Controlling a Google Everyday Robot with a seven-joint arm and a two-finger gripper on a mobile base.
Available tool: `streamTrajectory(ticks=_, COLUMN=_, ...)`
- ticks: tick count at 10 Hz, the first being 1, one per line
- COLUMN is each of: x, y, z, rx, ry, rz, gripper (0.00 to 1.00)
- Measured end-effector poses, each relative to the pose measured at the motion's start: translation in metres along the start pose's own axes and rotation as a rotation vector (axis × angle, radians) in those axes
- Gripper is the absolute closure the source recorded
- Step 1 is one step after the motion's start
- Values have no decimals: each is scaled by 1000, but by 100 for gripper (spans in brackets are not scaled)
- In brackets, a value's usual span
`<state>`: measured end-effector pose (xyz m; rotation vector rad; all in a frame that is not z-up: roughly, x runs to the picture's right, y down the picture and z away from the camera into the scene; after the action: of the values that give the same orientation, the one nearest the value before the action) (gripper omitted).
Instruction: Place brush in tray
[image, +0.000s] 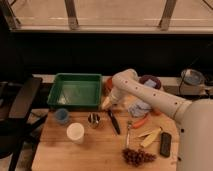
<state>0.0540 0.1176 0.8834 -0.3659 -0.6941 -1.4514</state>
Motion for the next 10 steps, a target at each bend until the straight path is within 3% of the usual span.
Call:
streamTrajectory(ticks=4, x=-4, y=34, z=10, rx=3, ry=-61, rz=87, gripper=20)
streamTrajectory(ticks=6, x=-6, y=34, z=21, rx=4, ry=-100, rz=97, gripper=24)
streamTrajectory(ticks=10, x=-8, y=35, z=23, rx=-2, ry=-113, rz=97, gripper=63)
